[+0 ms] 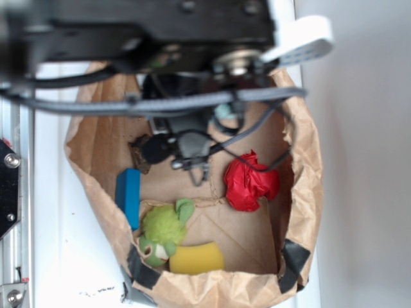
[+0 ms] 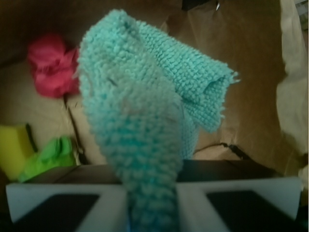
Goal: Grab the blue cloth.
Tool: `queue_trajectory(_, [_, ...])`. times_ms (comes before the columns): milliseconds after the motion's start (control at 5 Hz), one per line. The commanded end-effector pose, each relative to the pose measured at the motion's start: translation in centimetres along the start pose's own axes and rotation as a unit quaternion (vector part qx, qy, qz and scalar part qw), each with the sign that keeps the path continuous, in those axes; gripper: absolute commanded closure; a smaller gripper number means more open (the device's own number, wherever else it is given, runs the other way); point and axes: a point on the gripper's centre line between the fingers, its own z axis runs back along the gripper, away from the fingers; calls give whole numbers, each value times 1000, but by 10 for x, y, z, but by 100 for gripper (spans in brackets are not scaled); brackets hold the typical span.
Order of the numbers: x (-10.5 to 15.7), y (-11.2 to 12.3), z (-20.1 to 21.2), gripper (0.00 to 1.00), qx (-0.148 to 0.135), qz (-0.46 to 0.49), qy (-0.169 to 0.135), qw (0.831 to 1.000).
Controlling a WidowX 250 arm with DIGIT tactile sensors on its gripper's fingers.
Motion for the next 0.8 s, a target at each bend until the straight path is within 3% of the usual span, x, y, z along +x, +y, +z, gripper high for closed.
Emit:
queue_trajectory(0, [-17,-6,26,100,-35,-66,-57,996])
queue_trajectory(600, [-15,-31,37,100,-42,-94,-83,991])
